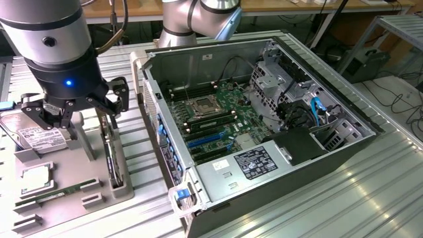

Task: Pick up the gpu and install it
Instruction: 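Pick up the gpu and move the gpu toward the slot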

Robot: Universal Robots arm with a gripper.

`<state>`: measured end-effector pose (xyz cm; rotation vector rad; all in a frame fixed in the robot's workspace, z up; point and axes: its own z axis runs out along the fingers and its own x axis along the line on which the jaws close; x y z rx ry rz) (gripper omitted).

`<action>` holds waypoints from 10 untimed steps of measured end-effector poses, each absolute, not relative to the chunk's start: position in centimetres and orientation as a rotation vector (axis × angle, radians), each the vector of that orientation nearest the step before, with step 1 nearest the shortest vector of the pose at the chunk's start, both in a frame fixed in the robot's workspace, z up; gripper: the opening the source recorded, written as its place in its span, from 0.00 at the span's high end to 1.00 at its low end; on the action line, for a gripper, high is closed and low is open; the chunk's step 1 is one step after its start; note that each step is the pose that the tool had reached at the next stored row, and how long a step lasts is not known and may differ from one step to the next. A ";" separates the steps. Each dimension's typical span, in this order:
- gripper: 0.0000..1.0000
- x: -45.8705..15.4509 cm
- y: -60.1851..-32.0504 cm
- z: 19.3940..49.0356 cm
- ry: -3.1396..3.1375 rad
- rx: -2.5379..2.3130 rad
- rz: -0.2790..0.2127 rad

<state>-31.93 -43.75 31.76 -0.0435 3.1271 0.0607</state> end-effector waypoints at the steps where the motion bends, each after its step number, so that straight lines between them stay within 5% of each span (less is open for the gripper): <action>1: 0.28 -31.9 -43.8 31.6 3.127 -0.044 0.061; 10: 0.28 -31.6 -43.9 29.7 3.129 -0.044 0.061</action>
